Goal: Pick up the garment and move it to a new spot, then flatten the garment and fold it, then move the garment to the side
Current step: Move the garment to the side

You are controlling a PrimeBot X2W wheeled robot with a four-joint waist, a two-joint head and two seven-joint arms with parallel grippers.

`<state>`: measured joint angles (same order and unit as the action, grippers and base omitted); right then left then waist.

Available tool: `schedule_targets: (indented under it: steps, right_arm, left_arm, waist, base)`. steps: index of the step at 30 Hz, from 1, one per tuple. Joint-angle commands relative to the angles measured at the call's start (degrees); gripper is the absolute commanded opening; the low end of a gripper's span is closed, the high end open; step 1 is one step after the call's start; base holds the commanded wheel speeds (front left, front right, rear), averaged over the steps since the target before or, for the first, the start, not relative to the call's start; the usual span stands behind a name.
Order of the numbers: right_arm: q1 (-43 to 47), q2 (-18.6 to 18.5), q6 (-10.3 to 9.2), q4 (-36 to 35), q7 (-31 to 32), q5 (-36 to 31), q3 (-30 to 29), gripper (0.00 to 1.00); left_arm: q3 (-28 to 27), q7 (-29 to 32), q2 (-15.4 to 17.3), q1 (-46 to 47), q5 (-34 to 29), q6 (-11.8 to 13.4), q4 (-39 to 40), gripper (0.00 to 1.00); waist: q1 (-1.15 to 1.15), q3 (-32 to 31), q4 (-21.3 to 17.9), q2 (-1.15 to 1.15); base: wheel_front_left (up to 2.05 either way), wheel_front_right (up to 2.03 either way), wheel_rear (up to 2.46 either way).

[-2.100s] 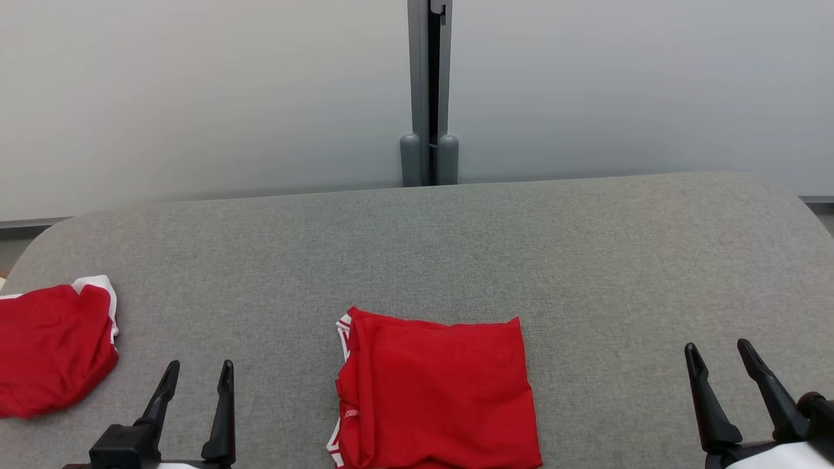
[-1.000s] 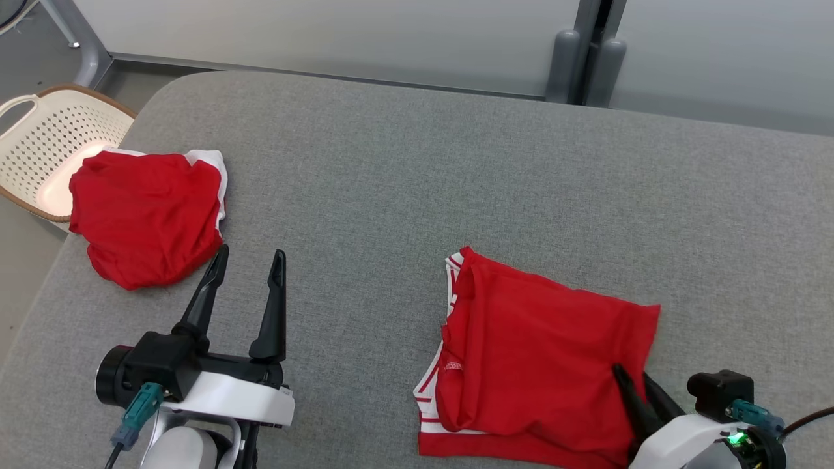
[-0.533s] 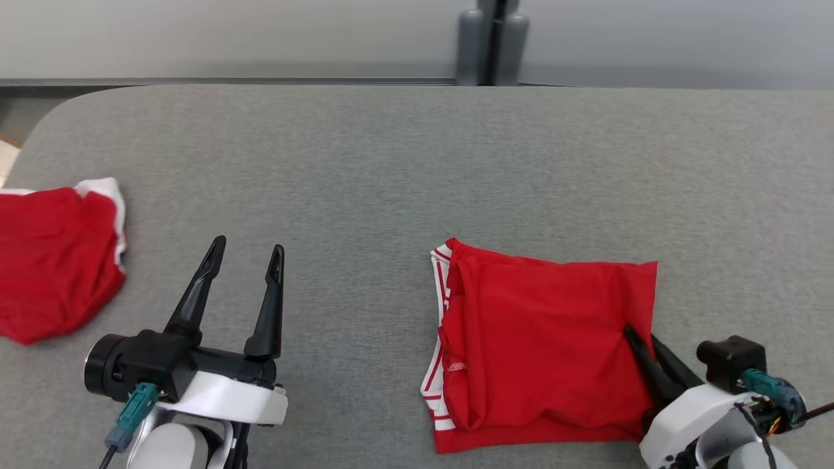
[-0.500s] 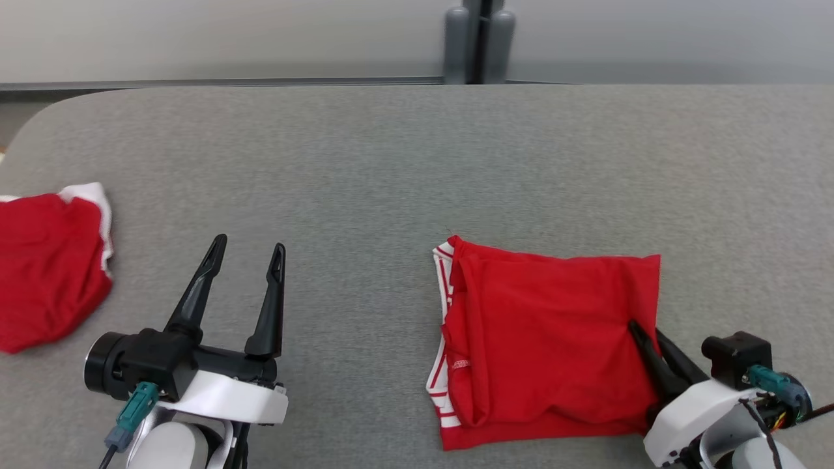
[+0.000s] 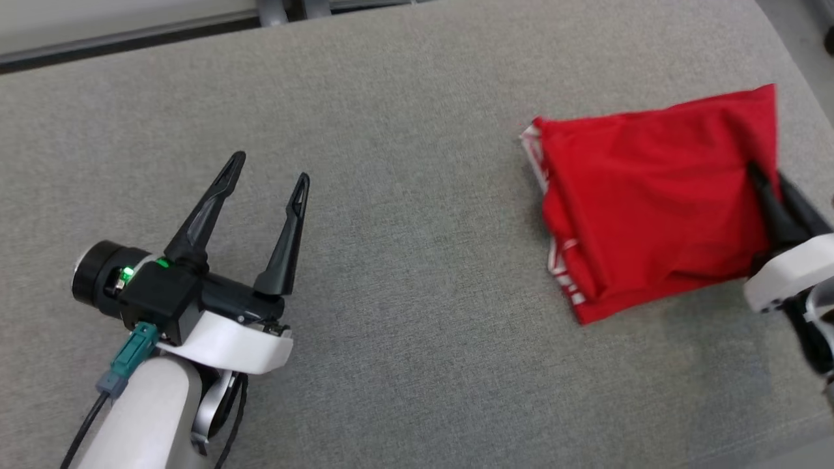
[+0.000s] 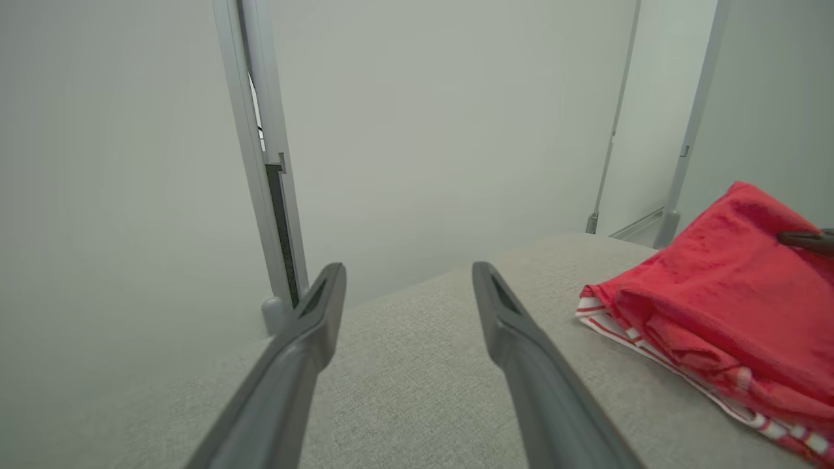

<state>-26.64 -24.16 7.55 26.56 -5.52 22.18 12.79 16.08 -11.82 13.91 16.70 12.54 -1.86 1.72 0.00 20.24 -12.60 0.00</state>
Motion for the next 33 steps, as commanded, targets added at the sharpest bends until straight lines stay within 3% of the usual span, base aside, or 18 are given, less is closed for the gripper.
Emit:
schedule_targets:
  steps: [1,7,12,14,15,20,24,27,33]
  right_arm:
    - [-1.88,-1.25,-0.13,0.88,-0.81,0.82,-1.01,0.0]
    - [-8.94,-8.06,-0.12,6.84,-2.29,-0.03,-3.86,0.0]
    - [-13.67,-11.02,-0.12,11.22,-3.97,-0.95,-5.16,0.0]
    - [-15.18,-11.18,-0.13,13.58,-4.32,-1.16,-6.04,0.49]
    - [-15.86,-11.14,-0.13,15.0,-4.51,-1.24,-6.78,1.0]
    - [-16.19,-9.74,-0.12,19.96,-6.58,-1.51,-9.22,1.0]
    - [-12.86,-6.84,-0.12,19.41,-8.96,-0.38,-11.09,1.0]
    - [-8.88,-4.38,-0.12,15.81,-9.68,-0.23,-12.52,1.0]
    - [1.21,3.97,-0.12,1.0,-9.68,-3.36,-16.13,1.0]
  left_arm:
    - [0.0,0.1,0.46,1.83,-0.41,-0.29,0.68,1.0]
    - [1.35,0.73,0.87,6.75,-1.46,-1.54,2.69,1.0]
    - [2.14,0.63,1.15,9.37,-1.91,-2.04,3.31,1.0]
    - [2.22,0.45,1.18,10.17,-1.82,-2.12,3.28,1.0]
    - [2.22,0.34,1.25,10.28,-1.74,-2.18,3.15,1.0]
    - [2.08,-0.18,1.52,10.11,-1.3,-1.97,2.14,1.0]
    - [1.44,-0.74,1.77,7.66,-0.4,-1.33,0.95,1.0]
    - [0.46,-1.05,1.88,5.65,0.57,-0.49,0.32,1.0]
    - [-1.38,-1.59,1.76,1.0,2.3,1.53,-0.07,1.0]
  waist:
    - [0.0,5.14,-2.52,0.0]
    - [0.0,11.88,-0.06,0.0]
    - [0.0,15.54,1.73,0.0]
    - [0.0,16.27,2.04,0.0]
    - [0.0,16.41,2.15,0.0]
    - [0.0,15.64,2.03,0.0]
    - [0.0,13.02,1.29,0.0]
    - [0.0,10.69,0.6,0.0]
    - [0.0,6.49,0.04,0.0]
  base:
    - [0.0,0.0,0.0]
    - [0.0,0.0,0.0]
    - [0.0,0.0,0.0]
    - [0.0,0.0,0.0]
    - [0.0,0.0,0.0]
    - [0.0,0.0,0.0]
    - [0.0,0.0,0.0]
    - [0.0,0.0,0.0]
    - [0.0,0.0,0.0]
